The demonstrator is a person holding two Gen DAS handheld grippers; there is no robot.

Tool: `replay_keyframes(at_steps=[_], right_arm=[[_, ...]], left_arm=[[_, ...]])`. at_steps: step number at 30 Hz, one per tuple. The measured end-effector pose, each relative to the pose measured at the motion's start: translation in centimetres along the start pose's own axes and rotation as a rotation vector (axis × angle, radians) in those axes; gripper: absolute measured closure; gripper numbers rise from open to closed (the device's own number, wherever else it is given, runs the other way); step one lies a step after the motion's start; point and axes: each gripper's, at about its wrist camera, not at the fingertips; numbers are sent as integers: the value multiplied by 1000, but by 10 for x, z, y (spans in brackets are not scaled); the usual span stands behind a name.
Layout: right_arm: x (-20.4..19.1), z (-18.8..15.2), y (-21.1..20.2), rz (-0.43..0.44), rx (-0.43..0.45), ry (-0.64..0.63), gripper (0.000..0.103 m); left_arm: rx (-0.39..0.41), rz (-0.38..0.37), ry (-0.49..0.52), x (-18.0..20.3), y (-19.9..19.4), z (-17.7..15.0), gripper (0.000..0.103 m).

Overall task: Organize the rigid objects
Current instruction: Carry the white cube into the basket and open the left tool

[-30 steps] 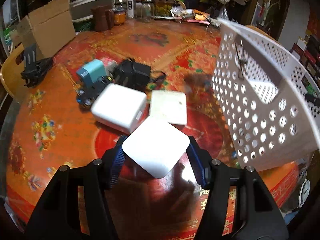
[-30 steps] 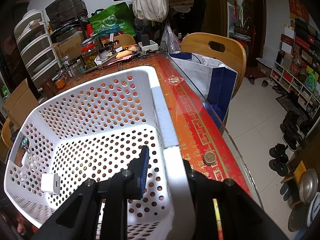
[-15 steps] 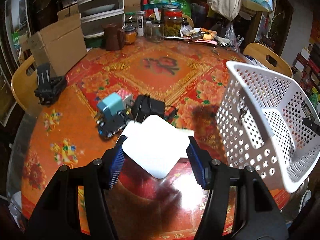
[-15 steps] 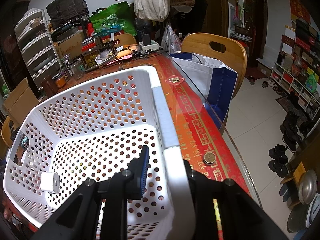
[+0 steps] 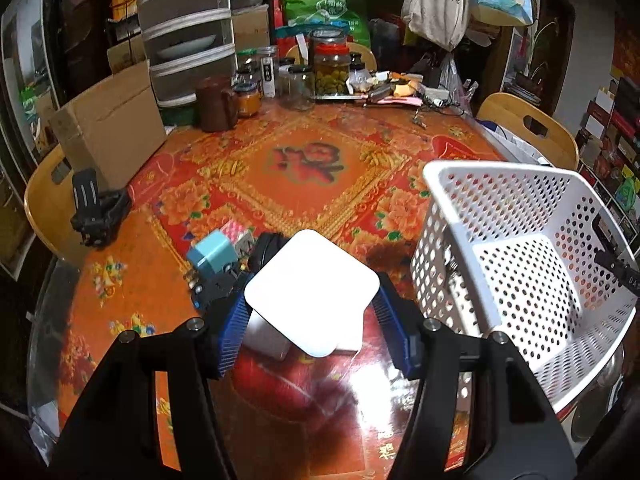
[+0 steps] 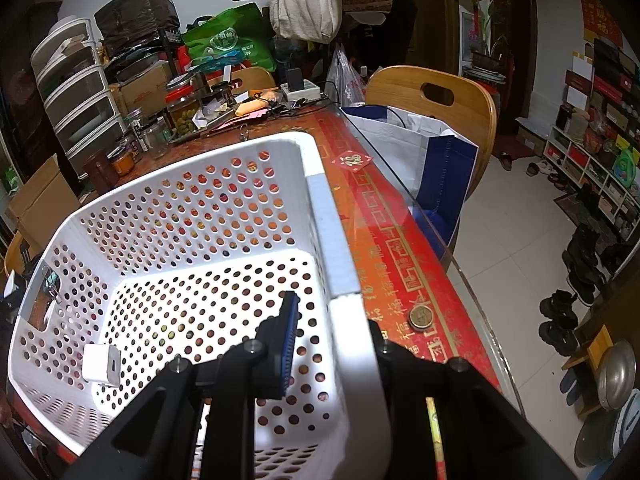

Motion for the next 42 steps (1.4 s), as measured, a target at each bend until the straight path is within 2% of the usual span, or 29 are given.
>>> replay_keyframes(at_steps=[15,28,31,37,42], right_arm=[[0,0,0,1,1,0,84],[-3,2,1,3,2,-1,84],[-6,3,1,7,3,0,84],[-8,4,2,20,4,7,84],[-5,2,2,26,5,10,84]], left_arm=[[53,-30,85,49,-18,34,46],[0,-58,246,144,6,44,46],[-40,-53,290,171,21,39,46],[-185,-41,371,212,61,36,46],[-365,-19,509,245,100,19,46]])
Point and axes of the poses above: each gripper's, at about its wrist camera, not at the fingertips, and y roughly the way its jaws point, x to its right, z to its top, and after that the axes turned 9 degrees about -y, right-handed
